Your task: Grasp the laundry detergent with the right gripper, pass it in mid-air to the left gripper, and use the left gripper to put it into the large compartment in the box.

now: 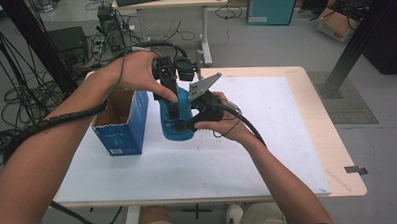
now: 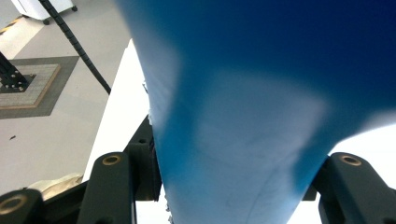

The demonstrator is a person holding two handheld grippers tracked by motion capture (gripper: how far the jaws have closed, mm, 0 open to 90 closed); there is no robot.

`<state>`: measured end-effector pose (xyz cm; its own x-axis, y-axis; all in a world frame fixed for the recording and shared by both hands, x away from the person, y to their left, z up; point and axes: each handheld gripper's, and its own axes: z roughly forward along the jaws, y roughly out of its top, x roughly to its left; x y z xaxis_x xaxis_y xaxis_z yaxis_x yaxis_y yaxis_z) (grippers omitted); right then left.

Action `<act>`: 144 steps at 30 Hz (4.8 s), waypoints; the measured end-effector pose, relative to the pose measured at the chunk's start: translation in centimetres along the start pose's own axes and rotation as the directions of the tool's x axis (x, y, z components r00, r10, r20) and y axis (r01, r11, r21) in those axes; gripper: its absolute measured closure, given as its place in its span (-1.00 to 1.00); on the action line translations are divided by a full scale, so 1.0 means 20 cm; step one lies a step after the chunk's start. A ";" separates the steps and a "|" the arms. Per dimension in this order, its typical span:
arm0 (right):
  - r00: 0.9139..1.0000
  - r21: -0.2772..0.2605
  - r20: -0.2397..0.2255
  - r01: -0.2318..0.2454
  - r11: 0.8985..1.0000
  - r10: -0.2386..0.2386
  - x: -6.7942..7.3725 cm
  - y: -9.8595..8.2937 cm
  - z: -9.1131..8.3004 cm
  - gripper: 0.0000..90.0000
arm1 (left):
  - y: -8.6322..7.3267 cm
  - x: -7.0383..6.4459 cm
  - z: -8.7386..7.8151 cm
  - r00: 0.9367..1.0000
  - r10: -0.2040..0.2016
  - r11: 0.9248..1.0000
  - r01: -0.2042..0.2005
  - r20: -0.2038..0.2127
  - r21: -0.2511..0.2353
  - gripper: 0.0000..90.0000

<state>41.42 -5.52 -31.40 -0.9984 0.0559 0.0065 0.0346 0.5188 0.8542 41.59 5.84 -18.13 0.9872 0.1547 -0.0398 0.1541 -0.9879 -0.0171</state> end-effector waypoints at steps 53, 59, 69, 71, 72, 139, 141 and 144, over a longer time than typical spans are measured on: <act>1.000 -0.007 0.017 0.014 1.000 -0.014 0.00 0.01 -0.02 -0.05 | 0.01 -0.01 -0.01 1.000 0.006 1.000 -0.006 -0.008 -0.025 -0.88; 1.000 -0.016 0.014 0.019 1.000 -0.018 0.00 0.01 -0.03 -0.05 | 0.02 0.00 -0.01 1.000 0.002 1.000 -0.002 -0.013 -0.011 -0.88; 1.000 -0.017 0.010 0.021 1.000 -0.021 0.00 0.01 -0.03 -0.05 | 0.02 0.00 -0.02 1.000 0.011 1.000 -0.010 -0.020 0.007 -0.83; 1.000 -0.016 0.011 0.019 1.000 -0.019 0.00 0.02 -0.02 -0.05 | 0.02 0.00 -0.02 1.000 0.014 1.000 -0.014 -0.028 0.004 -0.80; 1.000 -0.016 0.011 0.019 1.000 -0.019 0.00 0.02 -0.02 -0.05 | 0.02 0.00 -0.02 1.000 0.014 1.000 -0.014 -0.028 0.004 -0.79; 0.999 -0.010 0.007 0.047 0.999 -0.047 0.01 0.01 -0.02 -0.06 | 0.04 -0.04 0.05 0.994 -0.108 0.988 0.107 -0.004 -0.108 -0.18; 0.999 -0.013 0.006 0.048 0.999 -0.047 0.01 0.01 -0.02 -0.06 | 0.03 -0.04 0.05 0.994 -0.108 0.987 0.107 -0.002 -0.118 -0.18; 0.999 -0.017 0.006 0.052 0.998 -0.052 0.01 0.01 -0.02 -0.06 | 0.03 -0.05 0.05 0.994 -0.108 0.987 0.106 -0.014 -0.121 -0.18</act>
<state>41.27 -5.72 -30.96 -0.9986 0.0336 -0.0411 -0.0184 0.5066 0.8620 40.75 5.09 -19.12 0.9652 0.2605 -0.0241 0.2616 -0.9600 0.1002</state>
